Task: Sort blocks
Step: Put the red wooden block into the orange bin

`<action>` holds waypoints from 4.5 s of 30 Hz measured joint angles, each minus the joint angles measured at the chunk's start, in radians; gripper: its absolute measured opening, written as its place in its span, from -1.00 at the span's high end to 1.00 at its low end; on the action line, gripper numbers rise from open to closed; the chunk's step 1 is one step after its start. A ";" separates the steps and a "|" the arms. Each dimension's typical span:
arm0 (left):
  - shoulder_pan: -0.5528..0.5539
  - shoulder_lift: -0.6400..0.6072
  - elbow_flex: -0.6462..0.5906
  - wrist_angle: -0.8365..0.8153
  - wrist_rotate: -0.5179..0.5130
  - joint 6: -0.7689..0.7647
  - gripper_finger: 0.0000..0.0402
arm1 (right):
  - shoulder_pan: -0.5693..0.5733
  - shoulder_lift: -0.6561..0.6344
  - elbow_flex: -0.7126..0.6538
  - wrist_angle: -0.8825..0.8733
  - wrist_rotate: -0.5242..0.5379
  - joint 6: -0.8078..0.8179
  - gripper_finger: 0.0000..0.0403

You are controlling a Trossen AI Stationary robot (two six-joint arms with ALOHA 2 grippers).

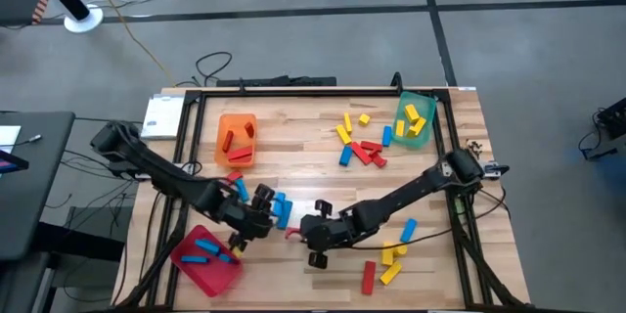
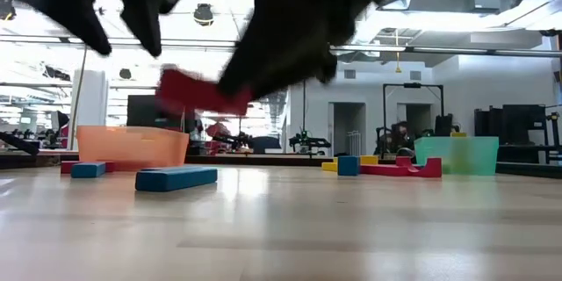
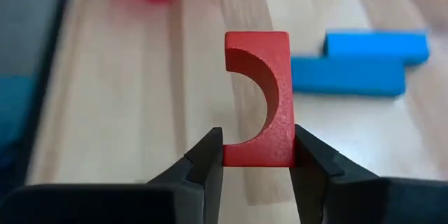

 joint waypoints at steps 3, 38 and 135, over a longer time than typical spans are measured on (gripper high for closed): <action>-0.036 -0.081 0.000 0.011 -0.012 0.043 -0.12 | 0.000 -0.055 0.000 0.003 -0.002 -0.029 0.33; -0.204 -0.210 0.000 0.450 -0.485 0.792 -0.11 | -0.028 -0.305 0.000 0.188 -0.085 -0.197 0.33; 0.888 -0.291 -0.082 -0.459 -0.121 -0.038 0.34 | 0.170 -0.305 0.000 -0.484 0.056 0.161 -0.13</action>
